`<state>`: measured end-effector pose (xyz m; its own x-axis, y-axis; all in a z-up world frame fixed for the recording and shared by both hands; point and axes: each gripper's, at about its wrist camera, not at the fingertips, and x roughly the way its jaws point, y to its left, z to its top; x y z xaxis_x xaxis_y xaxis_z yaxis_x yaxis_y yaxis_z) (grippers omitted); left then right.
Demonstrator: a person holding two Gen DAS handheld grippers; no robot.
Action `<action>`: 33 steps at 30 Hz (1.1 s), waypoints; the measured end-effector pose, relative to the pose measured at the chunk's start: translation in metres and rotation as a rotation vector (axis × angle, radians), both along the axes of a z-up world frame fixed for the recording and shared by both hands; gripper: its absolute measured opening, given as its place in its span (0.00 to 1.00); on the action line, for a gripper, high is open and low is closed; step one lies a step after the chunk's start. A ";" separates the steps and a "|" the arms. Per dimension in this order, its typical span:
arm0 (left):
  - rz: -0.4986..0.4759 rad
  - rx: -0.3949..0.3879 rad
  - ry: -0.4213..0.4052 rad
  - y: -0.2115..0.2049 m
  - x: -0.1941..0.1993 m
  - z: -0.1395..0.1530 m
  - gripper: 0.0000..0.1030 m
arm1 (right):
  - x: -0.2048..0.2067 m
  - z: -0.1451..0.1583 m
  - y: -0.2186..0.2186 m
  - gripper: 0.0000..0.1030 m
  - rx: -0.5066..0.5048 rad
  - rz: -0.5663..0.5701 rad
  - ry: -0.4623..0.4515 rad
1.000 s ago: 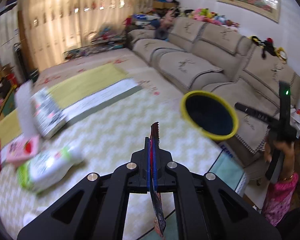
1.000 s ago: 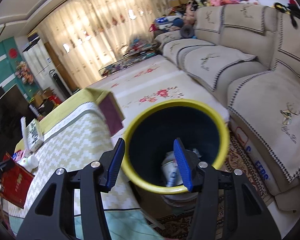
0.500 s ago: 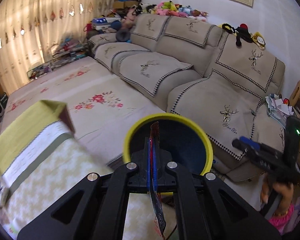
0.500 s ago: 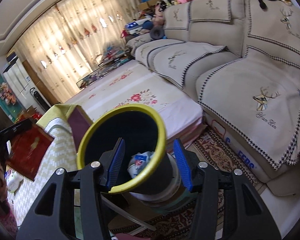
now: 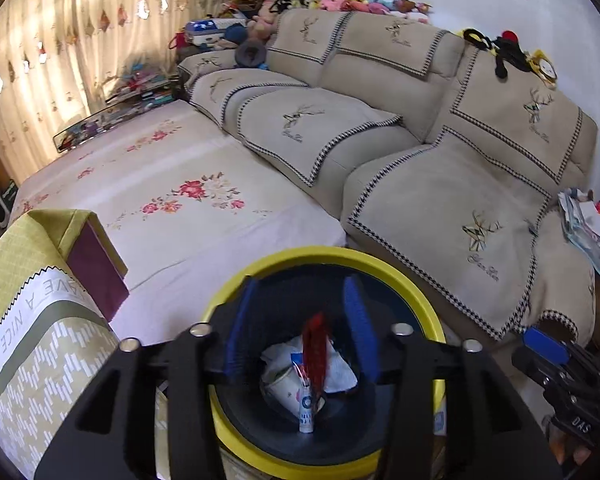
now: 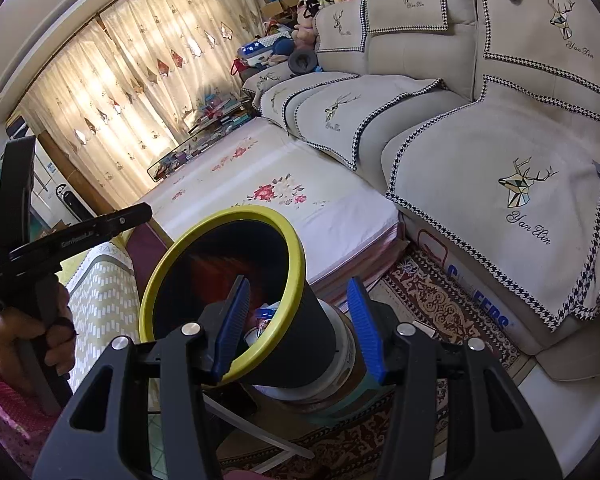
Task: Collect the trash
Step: 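Carry the red snack bag over the bin and open the left gripper, then move the right gripper to the white upside-down bowl and grasp it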
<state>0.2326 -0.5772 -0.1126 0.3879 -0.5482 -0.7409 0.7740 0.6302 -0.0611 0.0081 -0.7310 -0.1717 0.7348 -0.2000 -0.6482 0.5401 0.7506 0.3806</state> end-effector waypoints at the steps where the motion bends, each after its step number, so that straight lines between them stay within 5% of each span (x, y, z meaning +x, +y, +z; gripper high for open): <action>1: 0.007 -0.002 0.004 0.003 0.000 0.001 0.46 | 0.000 0.000 0.001 0.47 0.000 0.001 -0.001; 7: 0.048 -0.073 -0.004 0.052 -0.015 0.029 0.59 | 0.001 0.005 0.006 0.50 -0.006 0.017 -0.005; 14: 0.133 -0.189 -0.073 0.161 -0.061 0.081 0.80 | 0.014 0.016 0.033 0.51 -0.033 0.091 -0.014; 19: 0.236 -0.200 -0.131 0.252 -0.095 0.099 0.86 | 0.031 0.025 0.069 0.52 -0.054 0.178 -0.021; 33: 0.741 -0.207 -0.242 0.536 -0.182 0.117 0.90 | 0.091 0.040 0.250 0.52 -0.108 0.605 -0.018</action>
